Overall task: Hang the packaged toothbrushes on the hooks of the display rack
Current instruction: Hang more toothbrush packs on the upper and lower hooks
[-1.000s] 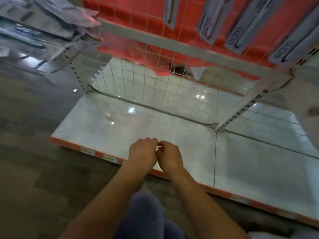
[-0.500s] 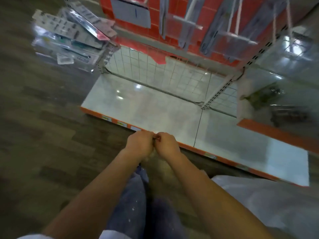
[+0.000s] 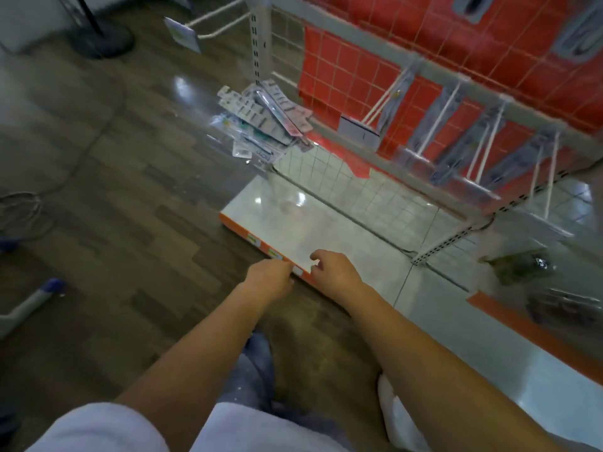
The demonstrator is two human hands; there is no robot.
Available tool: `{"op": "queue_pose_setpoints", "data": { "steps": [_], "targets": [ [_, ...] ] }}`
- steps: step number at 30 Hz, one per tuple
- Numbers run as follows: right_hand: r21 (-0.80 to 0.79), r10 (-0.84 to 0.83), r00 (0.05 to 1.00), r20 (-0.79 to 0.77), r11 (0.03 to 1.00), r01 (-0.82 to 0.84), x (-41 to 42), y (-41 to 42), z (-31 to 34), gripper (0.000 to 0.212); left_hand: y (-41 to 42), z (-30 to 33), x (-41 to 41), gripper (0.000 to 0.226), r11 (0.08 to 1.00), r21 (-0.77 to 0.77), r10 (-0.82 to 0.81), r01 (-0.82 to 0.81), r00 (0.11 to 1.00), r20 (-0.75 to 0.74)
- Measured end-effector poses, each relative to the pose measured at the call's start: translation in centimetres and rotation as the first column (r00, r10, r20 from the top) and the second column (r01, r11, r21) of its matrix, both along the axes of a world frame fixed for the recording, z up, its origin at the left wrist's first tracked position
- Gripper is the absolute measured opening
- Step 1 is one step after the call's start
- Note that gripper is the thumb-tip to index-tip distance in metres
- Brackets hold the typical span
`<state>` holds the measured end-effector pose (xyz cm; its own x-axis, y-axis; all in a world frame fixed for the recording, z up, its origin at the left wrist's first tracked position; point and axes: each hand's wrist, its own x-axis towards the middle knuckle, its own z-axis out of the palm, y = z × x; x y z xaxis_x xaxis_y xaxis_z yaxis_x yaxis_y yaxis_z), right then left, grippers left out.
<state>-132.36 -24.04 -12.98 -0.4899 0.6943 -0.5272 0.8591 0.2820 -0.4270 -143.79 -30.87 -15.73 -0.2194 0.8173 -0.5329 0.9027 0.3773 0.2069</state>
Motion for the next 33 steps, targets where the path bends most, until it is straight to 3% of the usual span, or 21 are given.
{"op": "queue_pose_setpoints", "data": {
  "steps": [8,16,27,33],
  "targets": [
    [-0.074,0.092,0.995,0.035,0.993,-0.089,-11.1,3.0,-1.5,0.044,1.1,-0.4,-10.0,0.028,0.98,0.028,0.193,-0.195,0.979,0.058],
    [-0.097,0.114,0.985,0.13,0.99,-0.102,-20.4,8.8,-3.5,0.047,6.1,-0.8,-19.7,0.026,0.968,0.065,0.231,-0.24,0.965,0.125],
    [0.194,-0.08,0.996,0.037,0.978,0.072,-24.9,19.4,-4.4,0.045,13.3,-2.6,-25.4,0.029,0.921,-0.004,0.378,-0.39,0.892,0.247],
    [0.303,-0.051,0.995,0.082,0.953,0.024,-28.0,27.3,-6.0,0.036,19.1,-3.3,-26.2,0.028,0.835,0.108,0.481,-0.54,0.811,0.333]
  ]
}}
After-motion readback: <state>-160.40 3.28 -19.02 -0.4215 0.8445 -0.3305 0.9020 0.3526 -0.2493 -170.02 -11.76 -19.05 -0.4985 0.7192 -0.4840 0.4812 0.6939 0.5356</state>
